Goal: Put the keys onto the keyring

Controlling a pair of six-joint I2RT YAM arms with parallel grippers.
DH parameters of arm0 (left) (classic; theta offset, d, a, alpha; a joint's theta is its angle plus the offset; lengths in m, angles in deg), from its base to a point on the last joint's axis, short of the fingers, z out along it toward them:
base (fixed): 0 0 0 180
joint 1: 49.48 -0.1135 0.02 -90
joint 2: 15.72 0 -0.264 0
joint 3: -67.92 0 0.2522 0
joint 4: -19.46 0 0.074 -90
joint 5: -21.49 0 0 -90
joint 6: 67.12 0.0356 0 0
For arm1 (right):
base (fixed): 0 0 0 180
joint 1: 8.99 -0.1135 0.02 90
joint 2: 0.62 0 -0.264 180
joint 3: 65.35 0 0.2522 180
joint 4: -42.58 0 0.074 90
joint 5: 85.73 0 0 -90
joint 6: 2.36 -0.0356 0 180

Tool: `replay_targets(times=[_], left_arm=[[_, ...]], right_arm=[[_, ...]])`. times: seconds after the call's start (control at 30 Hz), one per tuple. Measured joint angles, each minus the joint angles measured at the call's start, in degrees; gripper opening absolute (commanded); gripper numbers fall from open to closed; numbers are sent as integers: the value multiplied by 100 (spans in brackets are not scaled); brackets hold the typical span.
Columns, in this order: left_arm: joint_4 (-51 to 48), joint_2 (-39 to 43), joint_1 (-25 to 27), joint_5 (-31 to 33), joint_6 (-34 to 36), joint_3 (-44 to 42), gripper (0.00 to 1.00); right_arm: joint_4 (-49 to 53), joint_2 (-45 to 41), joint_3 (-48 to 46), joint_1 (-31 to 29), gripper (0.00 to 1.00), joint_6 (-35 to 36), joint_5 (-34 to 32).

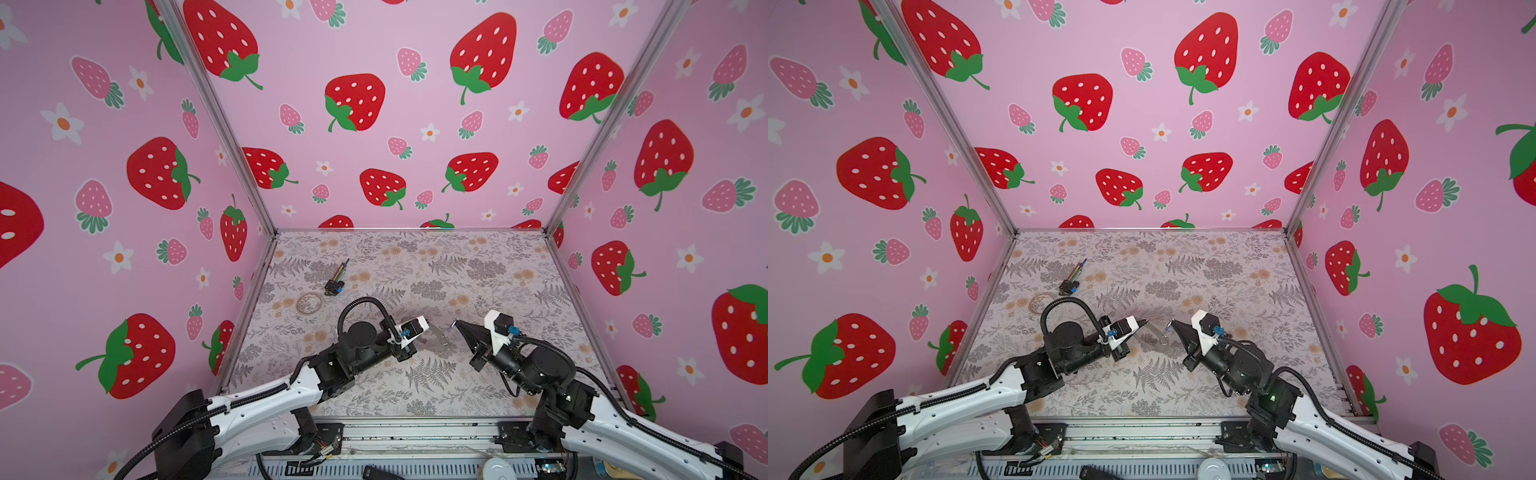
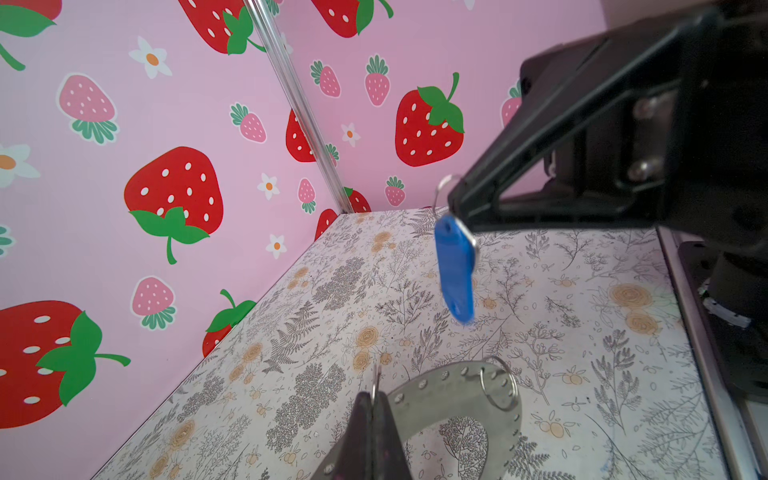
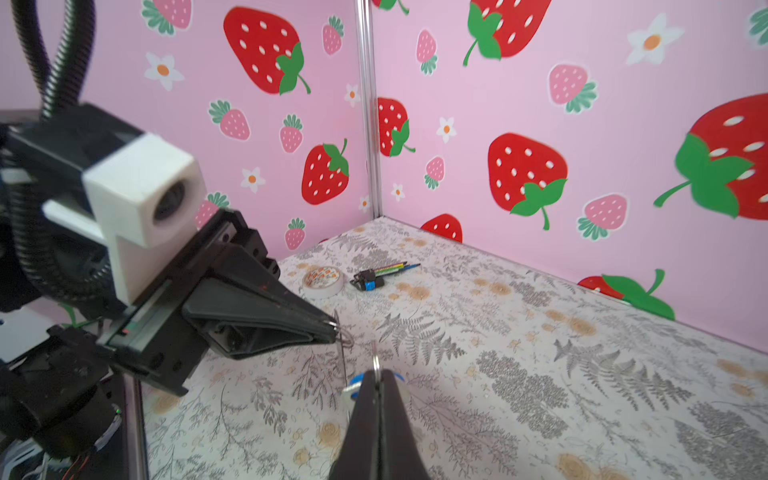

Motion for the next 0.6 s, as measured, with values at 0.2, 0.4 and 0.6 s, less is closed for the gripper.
replay_targets(times=[0.2, 0.4, 0.6], left_arm=[[2, -2, -2, -31, -4, 0, 0], [4, -2, -2, -116, -13, 0, 0], [4, -2, -2, -129, -35, 0, 0]], right_arm=[[188, 337, 90, 0, 0, 72, -271], [328, 1545, 315, 0, 0, 192, -85], [-201, 1554, 256, -17, 0, 249, 267]])
